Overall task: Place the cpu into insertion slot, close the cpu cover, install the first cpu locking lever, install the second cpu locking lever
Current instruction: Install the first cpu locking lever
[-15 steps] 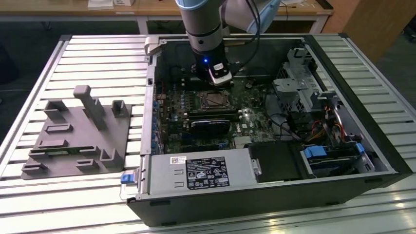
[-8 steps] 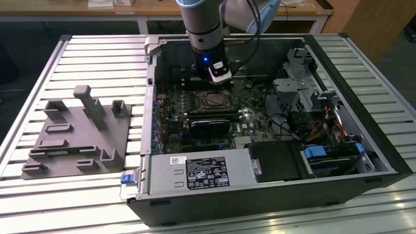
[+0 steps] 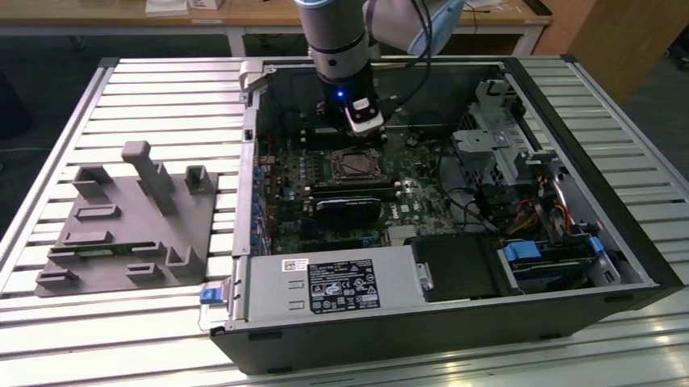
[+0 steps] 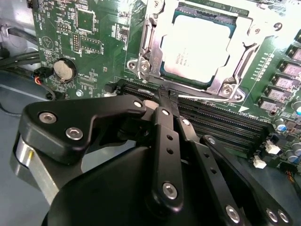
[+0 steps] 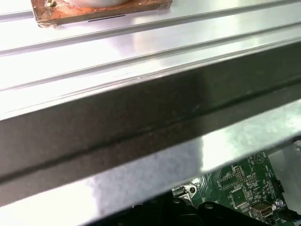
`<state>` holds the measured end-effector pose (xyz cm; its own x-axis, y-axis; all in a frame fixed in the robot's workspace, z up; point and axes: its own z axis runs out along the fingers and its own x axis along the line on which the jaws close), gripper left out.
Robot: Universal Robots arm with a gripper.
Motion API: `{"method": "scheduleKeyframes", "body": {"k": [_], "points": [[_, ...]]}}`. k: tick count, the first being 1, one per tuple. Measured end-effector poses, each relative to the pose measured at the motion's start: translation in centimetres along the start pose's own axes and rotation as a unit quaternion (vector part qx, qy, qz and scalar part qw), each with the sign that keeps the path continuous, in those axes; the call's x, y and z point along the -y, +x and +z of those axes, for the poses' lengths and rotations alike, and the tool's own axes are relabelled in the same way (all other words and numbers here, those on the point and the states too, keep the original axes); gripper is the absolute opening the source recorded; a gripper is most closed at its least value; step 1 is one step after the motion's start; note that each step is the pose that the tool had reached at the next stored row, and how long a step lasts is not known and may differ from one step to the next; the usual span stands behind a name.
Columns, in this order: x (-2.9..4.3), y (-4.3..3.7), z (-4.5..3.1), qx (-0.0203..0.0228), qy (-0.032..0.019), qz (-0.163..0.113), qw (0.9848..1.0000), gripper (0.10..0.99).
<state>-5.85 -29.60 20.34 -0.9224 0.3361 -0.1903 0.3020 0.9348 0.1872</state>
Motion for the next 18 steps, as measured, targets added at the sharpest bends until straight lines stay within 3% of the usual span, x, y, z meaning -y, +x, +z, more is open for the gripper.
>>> {"method": "scheduleKeyframes", "body": {"k": [18], "points": [[-0.33, 0.45, 0.25, 0.0039, 0.0006, 0.004, 1.0000, 0.106]]}}
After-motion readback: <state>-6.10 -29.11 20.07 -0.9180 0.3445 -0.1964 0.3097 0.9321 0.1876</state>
